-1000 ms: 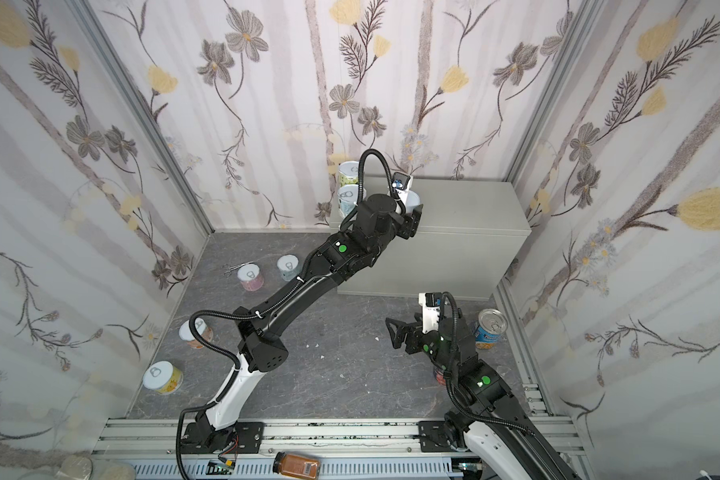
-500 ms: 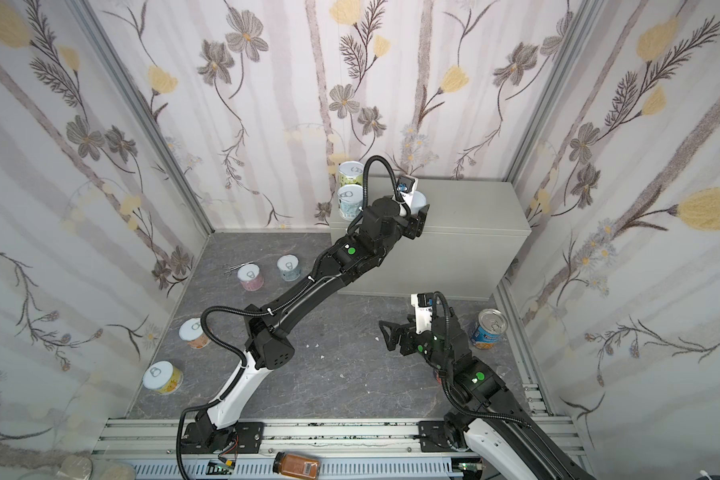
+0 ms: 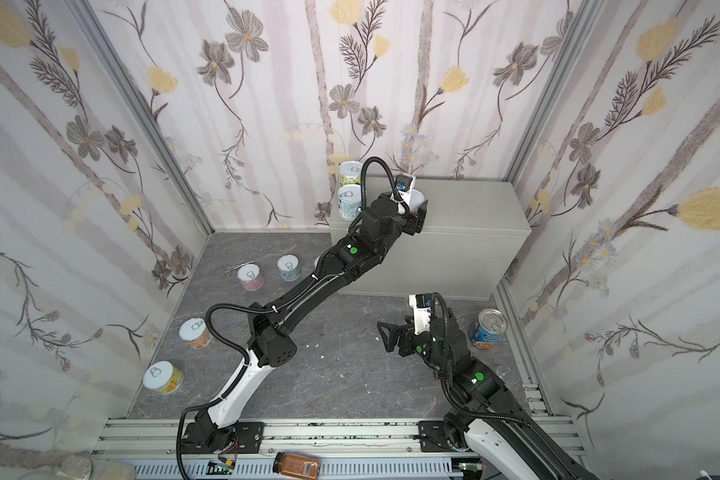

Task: Place and organize the canned foods onto the counter
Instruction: 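Raise the pink can with the left gripper onto the cabinet top, then open the left gripper to release the pink can on the cabinet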

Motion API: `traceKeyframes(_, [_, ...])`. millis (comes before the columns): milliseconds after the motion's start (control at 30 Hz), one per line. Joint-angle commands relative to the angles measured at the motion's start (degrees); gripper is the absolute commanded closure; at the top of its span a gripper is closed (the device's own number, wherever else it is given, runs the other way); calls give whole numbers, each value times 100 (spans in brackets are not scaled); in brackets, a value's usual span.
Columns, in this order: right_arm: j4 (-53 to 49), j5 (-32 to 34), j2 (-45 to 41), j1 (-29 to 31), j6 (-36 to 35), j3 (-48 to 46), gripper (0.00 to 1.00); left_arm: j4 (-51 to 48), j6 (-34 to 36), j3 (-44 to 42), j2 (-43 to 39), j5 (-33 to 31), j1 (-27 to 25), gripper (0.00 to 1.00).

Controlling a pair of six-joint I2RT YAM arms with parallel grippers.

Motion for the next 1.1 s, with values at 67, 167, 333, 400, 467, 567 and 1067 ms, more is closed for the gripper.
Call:
traceKeyframes(67, [261,53,-9,37,28,-5,0,441,98,71,76,-55,13,12])
traceKeyframes(167, [247,78,-42,51,39,-7,0,475,97,71,88,-64,13,7])
traceKeyframes(333, [214,156,-151,49,7,22,0,485,111,29,-75,-55,-25,0])
traceKeyframes(400, [214,208,-225,50,1,45,0,494,165,-129,-292,-104,-96,0])
traceKeyframes(467, [182,274,-278,51,-5,83,0,494,215,-201,-461,-111,-181,0])
traceKeyframes(567, [49,392,-307,46,-38,226,0,493,369,-264,-707,-177,-325,0])
traceKeyframes(1067, [-1097,1420,-248,10,-767,1877,0,494,85,-2876,-3417,-766,-717,0])
